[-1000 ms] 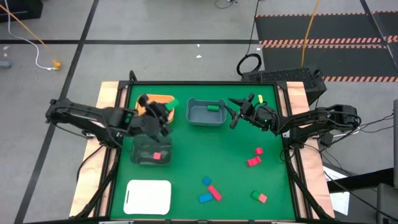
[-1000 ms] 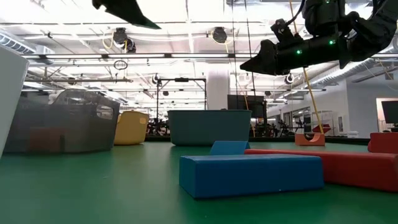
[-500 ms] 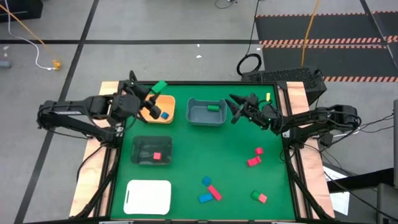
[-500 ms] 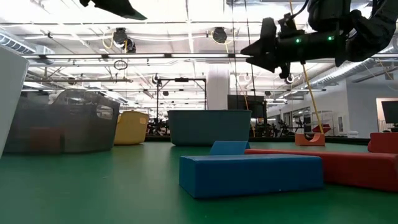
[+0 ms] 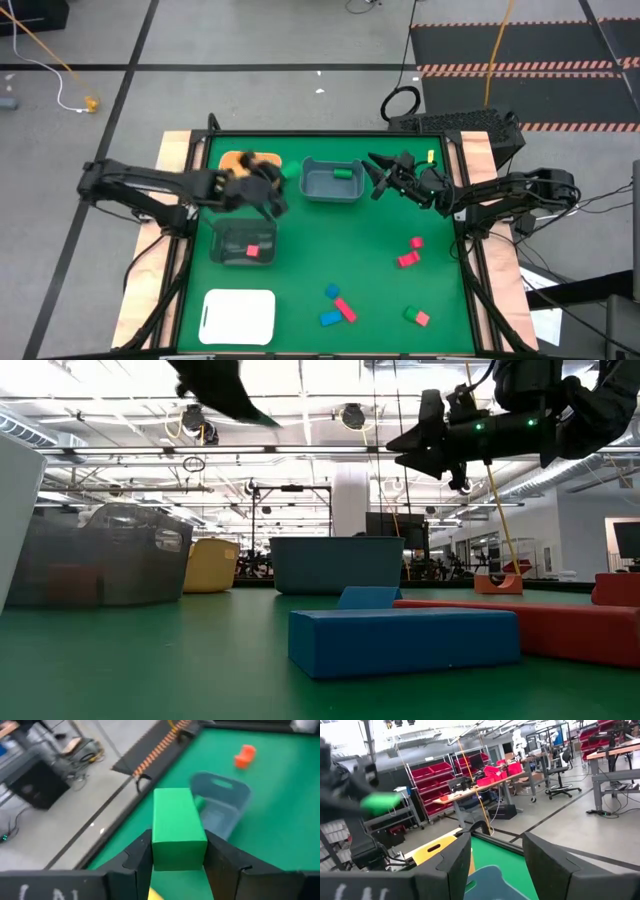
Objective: Sort & place blocks by color
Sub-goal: Put the green triangular block into the blue bin
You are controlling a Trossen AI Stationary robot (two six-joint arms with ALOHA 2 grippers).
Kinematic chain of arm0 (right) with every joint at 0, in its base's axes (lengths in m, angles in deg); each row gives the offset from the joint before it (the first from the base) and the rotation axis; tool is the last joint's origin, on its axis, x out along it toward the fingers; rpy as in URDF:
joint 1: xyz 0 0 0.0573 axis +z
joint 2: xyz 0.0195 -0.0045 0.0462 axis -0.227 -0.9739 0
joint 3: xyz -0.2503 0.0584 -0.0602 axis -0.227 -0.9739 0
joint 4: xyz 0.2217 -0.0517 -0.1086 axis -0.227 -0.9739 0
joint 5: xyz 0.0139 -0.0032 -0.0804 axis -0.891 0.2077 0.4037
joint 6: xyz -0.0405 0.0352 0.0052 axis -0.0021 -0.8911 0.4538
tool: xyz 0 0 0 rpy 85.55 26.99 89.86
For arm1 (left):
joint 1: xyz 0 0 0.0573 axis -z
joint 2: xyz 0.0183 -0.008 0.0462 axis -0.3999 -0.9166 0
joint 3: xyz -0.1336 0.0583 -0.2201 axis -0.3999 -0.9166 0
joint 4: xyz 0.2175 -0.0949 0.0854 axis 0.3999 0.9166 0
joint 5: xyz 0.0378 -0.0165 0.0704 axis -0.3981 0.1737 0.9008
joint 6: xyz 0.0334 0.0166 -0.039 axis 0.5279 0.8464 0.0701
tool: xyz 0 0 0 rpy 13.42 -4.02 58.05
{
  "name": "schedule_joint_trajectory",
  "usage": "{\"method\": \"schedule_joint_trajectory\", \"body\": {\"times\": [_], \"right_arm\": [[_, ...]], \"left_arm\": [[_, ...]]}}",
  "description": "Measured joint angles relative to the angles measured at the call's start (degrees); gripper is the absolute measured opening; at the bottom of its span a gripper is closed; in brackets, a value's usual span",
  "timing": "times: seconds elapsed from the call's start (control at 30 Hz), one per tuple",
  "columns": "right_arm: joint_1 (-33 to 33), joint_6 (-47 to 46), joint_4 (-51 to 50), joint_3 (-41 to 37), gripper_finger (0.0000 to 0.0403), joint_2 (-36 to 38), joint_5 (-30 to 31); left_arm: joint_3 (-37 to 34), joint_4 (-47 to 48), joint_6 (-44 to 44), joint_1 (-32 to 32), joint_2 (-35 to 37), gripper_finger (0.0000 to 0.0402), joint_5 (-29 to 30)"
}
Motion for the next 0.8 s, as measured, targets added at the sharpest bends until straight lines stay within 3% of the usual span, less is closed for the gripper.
{"method": "schedule_joint_trajectory", "body": {"times": [0.13, 0.27, 0.4, 0.8], "right_arm": [[0.0, 0.0, 0.0, 0.0, 0.0171, 0.0, 0.0], [0.0, 0.0, 0.0, 0.0, 0.0171, 0.0, 0.0], [0.0, 0.0, 0.0, 0.0, 0.0171, 0.0, 0.0], [0.0, 0.1, 0.0, 0.0, 0.0171, 0.0, 0.0]], "left_arm": [[-3.5, -14.6, 2.6, 1.9, -6.1, 0.0145, -3.9], [-5.4, -27.0, 4.2, 2.4, -9.6, 0.0145, -3.9], [-5.8, -33.2, 6.1, 1.0, -13.5, 0.0145, -3.9], [-5.9, -43.6, 0.8, -5.8, -27.0, 0.0145, -6.4]]}}
